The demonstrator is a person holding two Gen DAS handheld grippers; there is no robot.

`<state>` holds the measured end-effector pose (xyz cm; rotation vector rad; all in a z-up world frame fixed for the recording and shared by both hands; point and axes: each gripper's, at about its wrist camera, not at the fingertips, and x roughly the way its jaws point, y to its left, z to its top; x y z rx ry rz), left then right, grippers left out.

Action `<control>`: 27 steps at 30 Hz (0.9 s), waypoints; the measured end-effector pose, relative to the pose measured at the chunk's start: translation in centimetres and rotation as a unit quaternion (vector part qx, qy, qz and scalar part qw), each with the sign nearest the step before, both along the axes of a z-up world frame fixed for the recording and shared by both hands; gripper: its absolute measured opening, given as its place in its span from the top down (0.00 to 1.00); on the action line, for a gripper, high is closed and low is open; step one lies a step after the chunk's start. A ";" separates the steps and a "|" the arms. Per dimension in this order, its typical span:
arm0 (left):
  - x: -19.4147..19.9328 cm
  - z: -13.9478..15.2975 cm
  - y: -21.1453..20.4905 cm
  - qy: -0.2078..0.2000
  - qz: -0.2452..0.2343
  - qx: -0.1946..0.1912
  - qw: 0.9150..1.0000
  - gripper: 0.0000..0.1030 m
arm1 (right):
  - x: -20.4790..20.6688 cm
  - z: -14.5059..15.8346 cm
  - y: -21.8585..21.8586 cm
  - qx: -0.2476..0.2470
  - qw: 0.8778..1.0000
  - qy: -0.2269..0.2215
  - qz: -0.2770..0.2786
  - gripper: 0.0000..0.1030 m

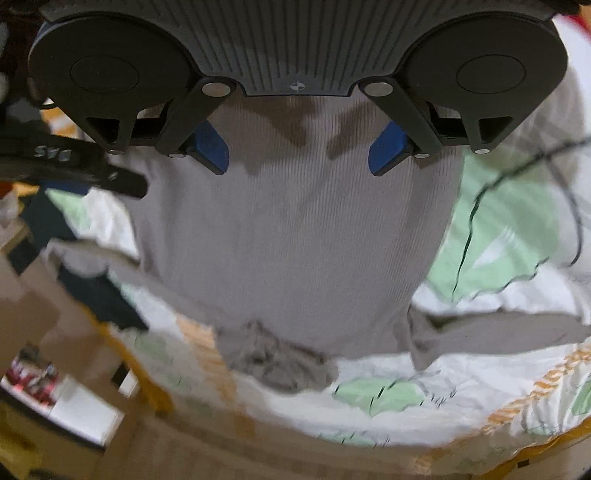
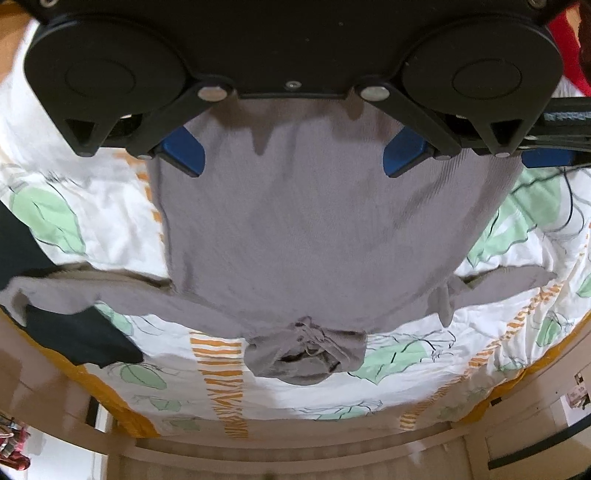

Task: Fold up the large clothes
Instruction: 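Reach the left tool to the sleeve cuff nearest it and grasp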

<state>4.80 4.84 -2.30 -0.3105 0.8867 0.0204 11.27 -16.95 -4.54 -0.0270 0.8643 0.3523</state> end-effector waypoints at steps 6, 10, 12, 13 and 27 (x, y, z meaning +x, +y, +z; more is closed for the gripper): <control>4.2 -0.5 3.2 -0.024 0.042 0.054 0.997 0.20 | 4.2 -1.6 1.7 0.027 1.000 -0.003 0.000 0.01; 6.7 -1.0 5.8 -0.033 0.062 0.091 0.993 0.20 | 6.7 -2.5 3.3 0.032 0.999 -0.027 0.009 0.01; 7.9 -1.5 7.4 -0.031 0.077 0.103 0.991 0.20 | 7.7 -2.9 4.0 0.031 0.999 -0.041 0.014 0.01; 8.4 -1.7 8.1 -0.030 0.081 0.105 0.991 0.20 | 8.2 -3.2 4.4 0.028 0.998 -0.049 0.017 0.01; 13.4 -4.4 21.4 0.009 0.175 0.085 0.981 0.20 | 14.1 -6.9 9.8 0.013 0.996 -0.091 0.010 0.01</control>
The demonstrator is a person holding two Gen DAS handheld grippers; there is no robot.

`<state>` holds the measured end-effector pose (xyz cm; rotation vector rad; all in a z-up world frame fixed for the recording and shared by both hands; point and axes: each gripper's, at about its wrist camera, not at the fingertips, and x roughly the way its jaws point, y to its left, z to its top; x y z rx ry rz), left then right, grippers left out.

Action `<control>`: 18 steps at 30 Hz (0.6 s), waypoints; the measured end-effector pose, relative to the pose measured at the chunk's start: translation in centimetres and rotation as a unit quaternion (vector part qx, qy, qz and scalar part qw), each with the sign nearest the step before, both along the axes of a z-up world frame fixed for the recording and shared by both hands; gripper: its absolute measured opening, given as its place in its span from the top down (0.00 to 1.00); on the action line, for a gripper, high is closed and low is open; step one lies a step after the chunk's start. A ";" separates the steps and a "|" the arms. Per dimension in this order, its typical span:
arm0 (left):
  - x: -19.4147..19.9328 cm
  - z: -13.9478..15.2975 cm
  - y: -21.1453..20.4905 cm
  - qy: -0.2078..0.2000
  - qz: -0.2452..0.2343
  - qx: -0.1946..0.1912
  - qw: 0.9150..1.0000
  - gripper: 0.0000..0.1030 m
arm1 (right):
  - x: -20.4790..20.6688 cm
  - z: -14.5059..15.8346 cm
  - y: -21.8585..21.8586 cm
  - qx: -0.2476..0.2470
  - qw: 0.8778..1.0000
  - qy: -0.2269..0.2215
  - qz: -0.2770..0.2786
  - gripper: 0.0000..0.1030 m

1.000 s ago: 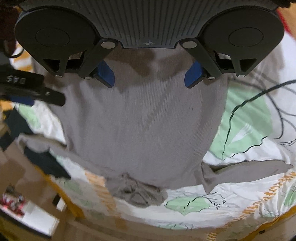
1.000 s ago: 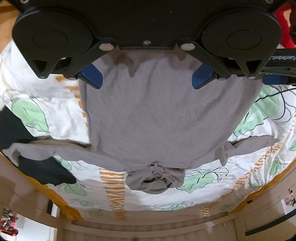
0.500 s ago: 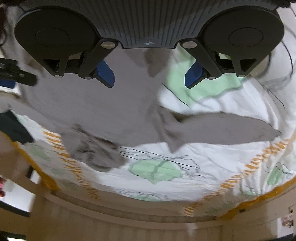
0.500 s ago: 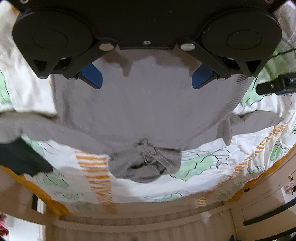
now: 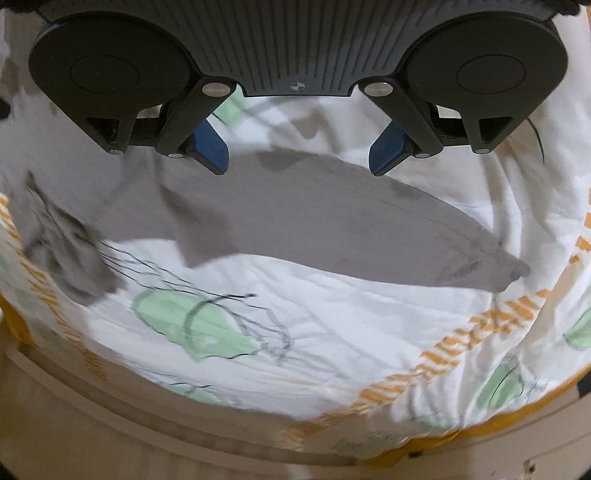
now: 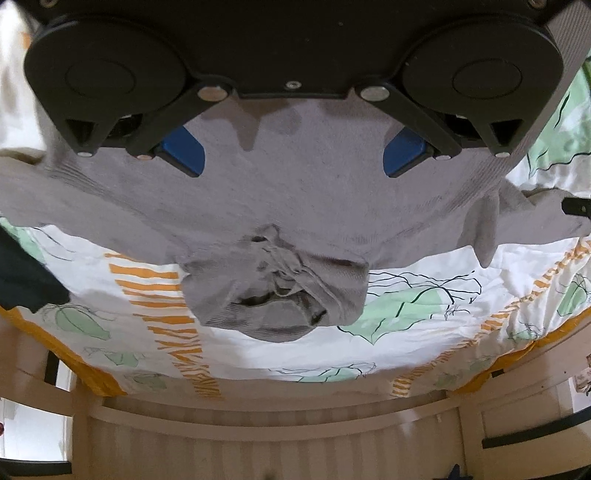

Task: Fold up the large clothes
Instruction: 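Reach the left tool to the sleeve cuff nearest it and grasp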

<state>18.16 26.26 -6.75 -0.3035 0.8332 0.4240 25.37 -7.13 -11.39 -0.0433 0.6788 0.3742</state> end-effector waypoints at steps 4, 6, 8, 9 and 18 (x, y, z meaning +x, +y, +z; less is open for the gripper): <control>0.9 -0.9 3.8 0.010 0.036 -0.014 0.999 0.20 | 0.7 -1.1 1.7 -0.023 1.000 -0.015 0.004 0.01; 1.1 -1.3 5.8 0.007 0.060 -0.020 0.998 0.20 | 0.9 -1.8 2.4 -0.039 0.999 -0.025 0.005 0.01; 1.1 -1.8 7.7 -0.002 0.082 -0.034 0.996 0.20 | 1.1 -2.6 3.0 -0.052 0.998 -0.032 0.006 0.01; 1.2 -2.1 8.6 -0.005 0.093 -0.039 0.995 0.20 | 1.2 -2.9 3.2 -0.055 0.998 -0.031 0.007 0.01; 1.4 -4.5 14.3 0.010 0.146 -0.049 0.988 0.20 | 1.7 -4.9 2.4 -0.020 1.000 0.008 0.010 0.00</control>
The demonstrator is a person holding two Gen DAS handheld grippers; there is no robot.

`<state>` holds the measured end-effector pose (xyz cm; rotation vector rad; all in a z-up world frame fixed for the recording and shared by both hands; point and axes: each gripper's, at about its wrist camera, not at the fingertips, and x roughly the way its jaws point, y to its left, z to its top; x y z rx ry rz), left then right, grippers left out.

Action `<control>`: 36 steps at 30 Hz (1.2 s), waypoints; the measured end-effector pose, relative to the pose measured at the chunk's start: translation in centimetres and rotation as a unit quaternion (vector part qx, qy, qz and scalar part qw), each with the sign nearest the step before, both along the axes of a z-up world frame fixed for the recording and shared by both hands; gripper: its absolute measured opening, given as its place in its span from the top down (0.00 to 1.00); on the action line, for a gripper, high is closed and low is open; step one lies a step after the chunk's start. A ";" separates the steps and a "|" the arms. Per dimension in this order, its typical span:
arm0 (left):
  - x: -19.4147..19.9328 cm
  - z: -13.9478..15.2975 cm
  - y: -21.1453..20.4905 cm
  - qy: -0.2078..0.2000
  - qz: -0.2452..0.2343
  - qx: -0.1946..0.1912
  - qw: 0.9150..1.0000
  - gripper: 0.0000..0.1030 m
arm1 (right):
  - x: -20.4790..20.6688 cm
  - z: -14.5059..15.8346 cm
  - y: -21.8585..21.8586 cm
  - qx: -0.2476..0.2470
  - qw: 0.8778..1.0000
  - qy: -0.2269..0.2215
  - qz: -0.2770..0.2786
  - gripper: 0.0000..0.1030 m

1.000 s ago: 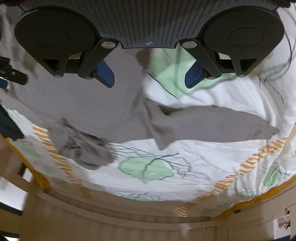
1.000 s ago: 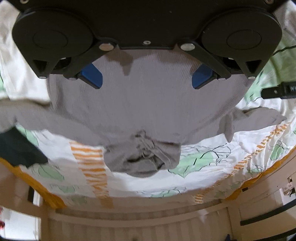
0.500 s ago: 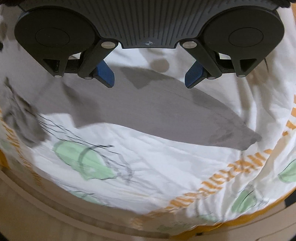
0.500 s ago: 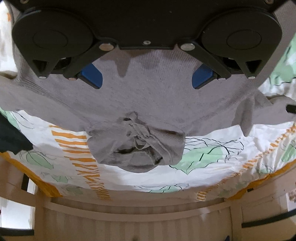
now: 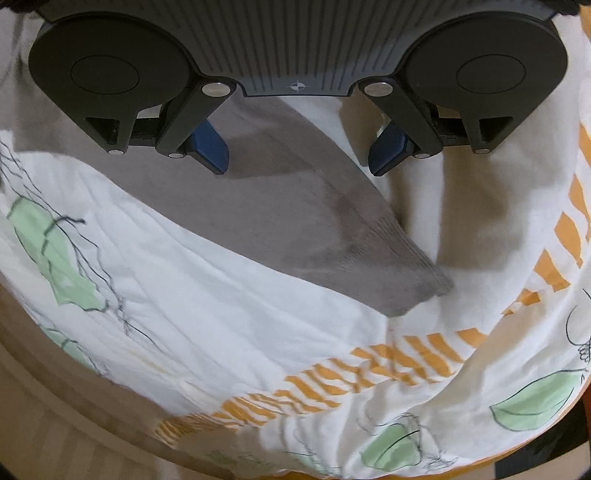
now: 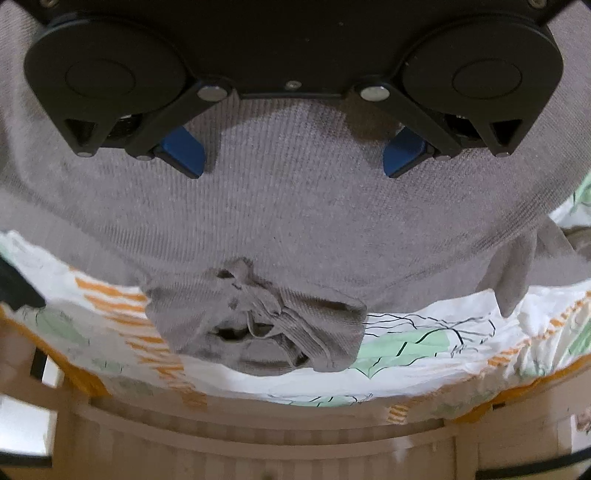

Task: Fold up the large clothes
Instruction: 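Reach the left tool to the sleeve cuff nearest it and grasp, then lift the sleeve with the left tool, lay it across the body, release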

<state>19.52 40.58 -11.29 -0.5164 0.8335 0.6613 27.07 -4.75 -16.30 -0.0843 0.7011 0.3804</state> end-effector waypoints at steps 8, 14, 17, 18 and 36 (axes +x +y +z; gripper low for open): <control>0.9 -0.6 2.0 -0.016 -0.023 0.004 1.000 0.18 | 0.0 -0.2 0.0 0.011 1.000 0.003 -0.001 0.00; 0.4 0.7 3.3 -0.049 0.001 0.000 0.999 0.88 | 0.1 -0.1 -0.2 0.018 1.000 0.006 0.004 0.00; -0.2 3.1 2.5 -0.066 -0.006 0.022 0.998 0.91 | 0.1 0.2 -0.2 0.017 1.000 0.007 0.011 0.04; -0.3 4.3 2.0 -0.074 -0.011 0.034 0.997 0.91 | 0.0 0.4 -0.1 0.014 1.000 0.006 0.014 0.11; 2.0 21.8 -10.2 -0.206 -0.164 0.103 0.959 0.91 | -3.2 6.4 -3.2 0.078 0.996 0.012 0.050 0.30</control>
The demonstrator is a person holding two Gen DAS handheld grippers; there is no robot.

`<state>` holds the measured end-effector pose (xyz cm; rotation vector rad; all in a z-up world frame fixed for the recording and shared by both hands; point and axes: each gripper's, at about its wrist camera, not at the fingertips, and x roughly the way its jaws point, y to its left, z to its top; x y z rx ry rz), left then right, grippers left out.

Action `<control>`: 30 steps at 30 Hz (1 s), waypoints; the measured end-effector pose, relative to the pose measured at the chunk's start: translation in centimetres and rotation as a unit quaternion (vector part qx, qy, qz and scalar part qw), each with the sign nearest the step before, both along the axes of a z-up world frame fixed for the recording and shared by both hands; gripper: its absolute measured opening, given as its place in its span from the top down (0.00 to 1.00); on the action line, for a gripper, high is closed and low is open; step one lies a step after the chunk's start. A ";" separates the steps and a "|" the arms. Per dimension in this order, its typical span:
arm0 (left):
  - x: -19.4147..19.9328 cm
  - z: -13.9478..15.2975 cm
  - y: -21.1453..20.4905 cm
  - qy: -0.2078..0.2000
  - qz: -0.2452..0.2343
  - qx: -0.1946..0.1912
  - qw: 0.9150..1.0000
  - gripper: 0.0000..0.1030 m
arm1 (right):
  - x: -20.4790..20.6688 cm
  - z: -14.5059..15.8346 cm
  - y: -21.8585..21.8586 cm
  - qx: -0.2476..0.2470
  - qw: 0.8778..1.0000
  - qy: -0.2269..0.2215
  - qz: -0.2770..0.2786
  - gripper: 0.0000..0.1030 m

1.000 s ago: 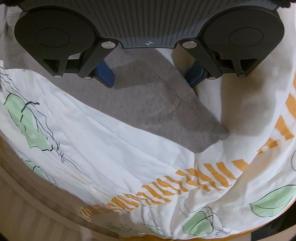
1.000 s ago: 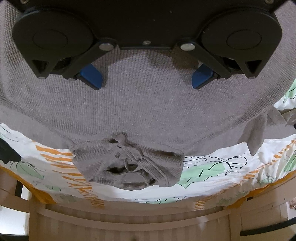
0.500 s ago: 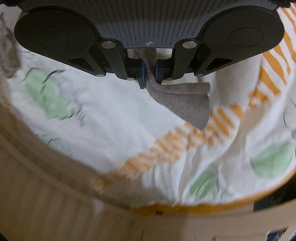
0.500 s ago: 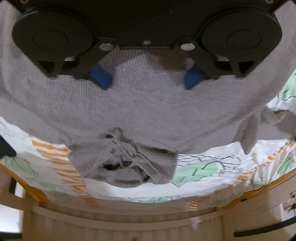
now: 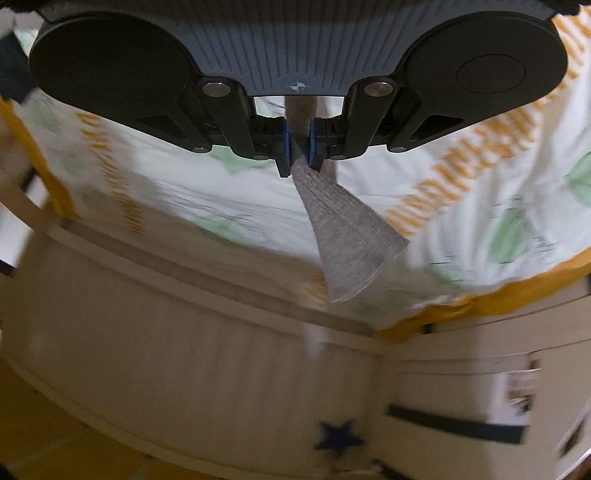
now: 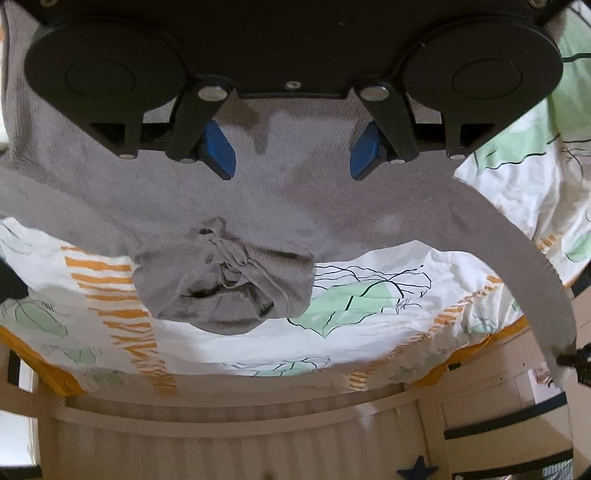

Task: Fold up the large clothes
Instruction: 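Lift the sleeve with the left tool, lay it across the body, release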

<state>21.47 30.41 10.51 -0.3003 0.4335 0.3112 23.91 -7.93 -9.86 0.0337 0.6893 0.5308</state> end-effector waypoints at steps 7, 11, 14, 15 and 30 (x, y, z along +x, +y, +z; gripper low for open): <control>4.1 -3.3 -9.9 0.010 -0.127 -0.007 0.992 0.91 | -0.7 -0.1 -2.8 0.002 1.000 0.016 -0.023 0.30; 6.6 -7.7 -15.9 0.036 -0.192 -0.041 0.980 0.91 | -0.8 -0.5 -4.3 0.009 0.998 0.032 -0.044 0.30; 7.4 -11.1 -19.5 0.060 -0.217 -0.057 0.973 0.90 | -0.8 -0.9 -5.4 0.012 0.997 0.044 -0.057 0.30; 7.6 -11.8 -20.7 0.069 -0.224 -0.050 0.971 0.89 | -0.8 -1.0 -5.7 0.012 0.997 0.047 -0.061 0.30; 2.0 -14.4 -24.5 0.101 -0.239 0.038 0.965 0.53 | 0.1 -1.9 -7.8 0.024 0.992 0.081 -0.089 0.29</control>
